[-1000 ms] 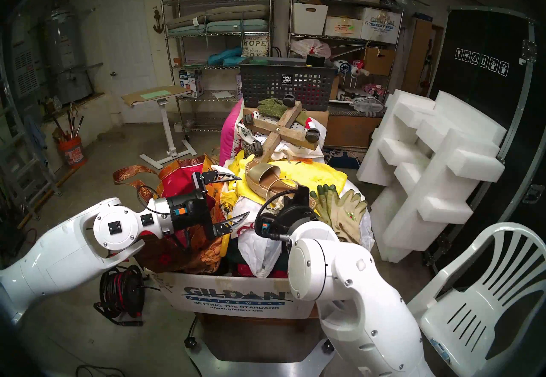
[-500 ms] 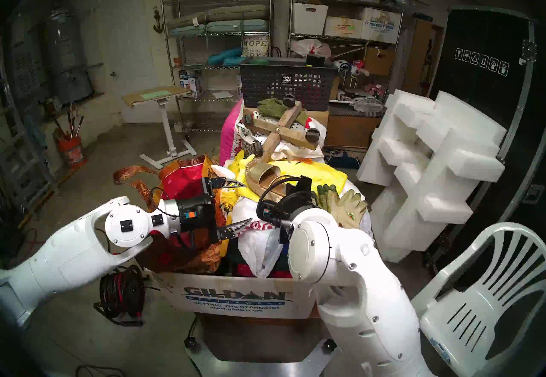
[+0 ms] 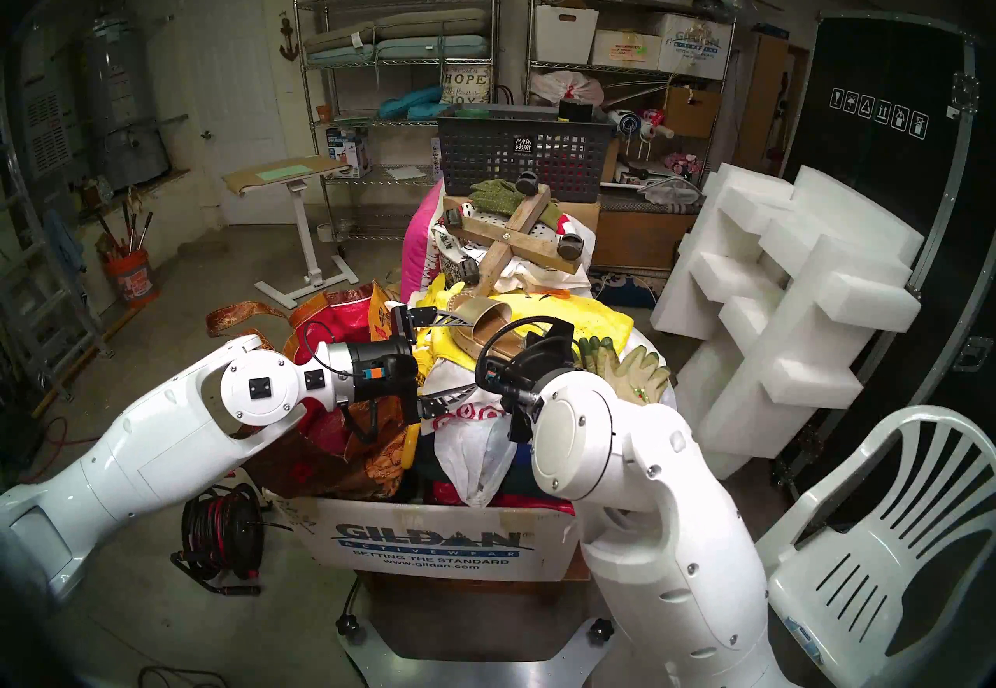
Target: Unbuckle a shoe
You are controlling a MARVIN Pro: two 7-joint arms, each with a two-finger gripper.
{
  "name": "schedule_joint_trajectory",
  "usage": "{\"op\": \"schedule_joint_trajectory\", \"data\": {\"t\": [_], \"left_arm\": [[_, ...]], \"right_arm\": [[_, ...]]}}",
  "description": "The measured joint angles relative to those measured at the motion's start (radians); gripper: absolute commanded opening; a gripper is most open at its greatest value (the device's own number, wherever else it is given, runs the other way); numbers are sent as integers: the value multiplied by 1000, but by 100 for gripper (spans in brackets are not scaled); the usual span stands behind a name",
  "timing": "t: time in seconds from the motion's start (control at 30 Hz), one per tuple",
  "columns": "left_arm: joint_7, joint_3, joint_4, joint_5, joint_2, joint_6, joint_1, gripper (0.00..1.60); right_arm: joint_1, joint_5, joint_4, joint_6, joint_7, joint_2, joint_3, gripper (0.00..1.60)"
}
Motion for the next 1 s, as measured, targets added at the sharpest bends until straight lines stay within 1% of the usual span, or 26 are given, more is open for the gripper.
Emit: {"op": "schedule_joint_trajectory", "data": {"t": [0.03, 0.1, 0.23, 0.43, 0.53, 0.57, 0.67, 0.8, 1.0], "left_arm": [[-3, 3, 6, 6, -5, -2, -4, 156], [-11, 17, 25, 30, -24, -8, -17, 160], [-7, 29, 48, 58, -50, -12, -30, 160], [10, 37, 74, 92, -81, -13, -45, 160], [27, 38, 97, 114, -110, -13, -56, 160], [31, 39, 103, 120, -117, -13, -58, 160], [35, 41, 113, 126, -129, -13, -63, 160], [38, 43, 123, 134, -145, -15, -68, 160], [41, 42, 119, 135, -158, -17, -72, 160]], "right_arm": [[1, 3, 0, 2, 5, -1, 3, 112], [5, 11, 0, 8, 18, -5, 11, 110], [9, 18, 0, 12, 28, -8, 19, 112], [12, 25, 0, 16, 31, -10, 25, 114], [12, 29, -1, 20, 30, -10, 29, 115], [11, 30, -2, 20, 30, -10, 30, 118], [11, 32, -3, 22, 30, -9, 31, 120], [10, 34, -4, 23, 29, -9, 34, 129], [6, 36, -7, 21, 29, 1, 46, 139]]}}
